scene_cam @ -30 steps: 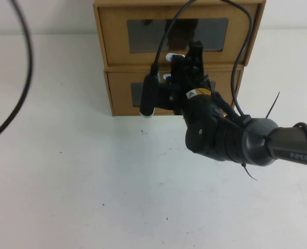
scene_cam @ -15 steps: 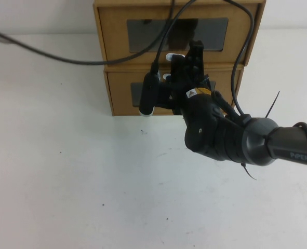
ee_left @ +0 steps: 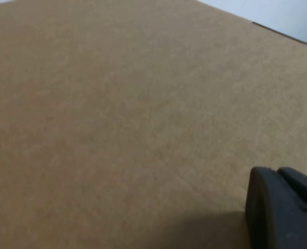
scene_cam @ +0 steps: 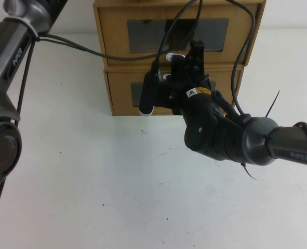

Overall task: Open the shoe box
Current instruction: 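Pull the top drawer of the cardboard box fully open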

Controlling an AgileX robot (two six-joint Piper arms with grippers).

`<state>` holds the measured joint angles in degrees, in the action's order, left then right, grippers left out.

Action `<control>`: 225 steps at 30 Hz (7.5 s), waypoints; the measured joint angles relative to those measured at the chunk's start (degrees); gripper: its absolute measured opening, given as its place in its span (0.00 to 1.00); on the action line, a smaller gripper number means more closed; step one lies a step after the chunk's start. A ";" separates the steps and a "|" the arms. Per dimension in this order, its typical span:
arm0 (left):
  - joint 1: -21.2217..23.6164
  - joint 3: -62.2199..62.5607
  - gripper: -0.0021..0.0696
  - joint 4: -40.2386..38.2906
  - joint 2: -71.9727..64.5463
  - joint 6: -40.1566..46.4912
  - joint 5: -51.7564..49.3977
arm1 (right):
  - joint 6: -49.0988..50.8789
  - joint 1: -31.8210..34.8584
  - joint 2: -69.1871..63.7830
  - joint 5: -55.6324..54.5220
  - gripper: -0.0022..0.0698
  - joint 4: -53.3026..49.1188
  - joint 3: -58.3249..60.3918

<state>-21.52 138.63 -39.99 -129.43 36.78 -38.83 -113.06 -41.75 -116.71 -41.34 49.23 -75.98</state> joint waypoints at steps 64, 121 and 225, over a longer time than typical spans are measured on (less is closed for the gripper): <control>0.00 1.39 0.02 1.44 -0.72 -8.53 -5.37 | -6.91 -24.85 16.60 -18.94 0.03 18.47 25.54; 0.00 -7.93 0.02 24.70 50.24 -25.85 -29.10 | -20.69 -47.68 69.22 -19.85 0.01 46.32 25.73; 19.37 -140.07 0.02 39.99 130.07 -31.63 19.09 | -27.82 7.42 105.87 21.71 0.00 50.82 49.84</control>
<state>-2.16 -1.44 0.00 0.65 5.14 -19.75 -140.88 -34.33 -10.84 -19.63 100.05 -26.13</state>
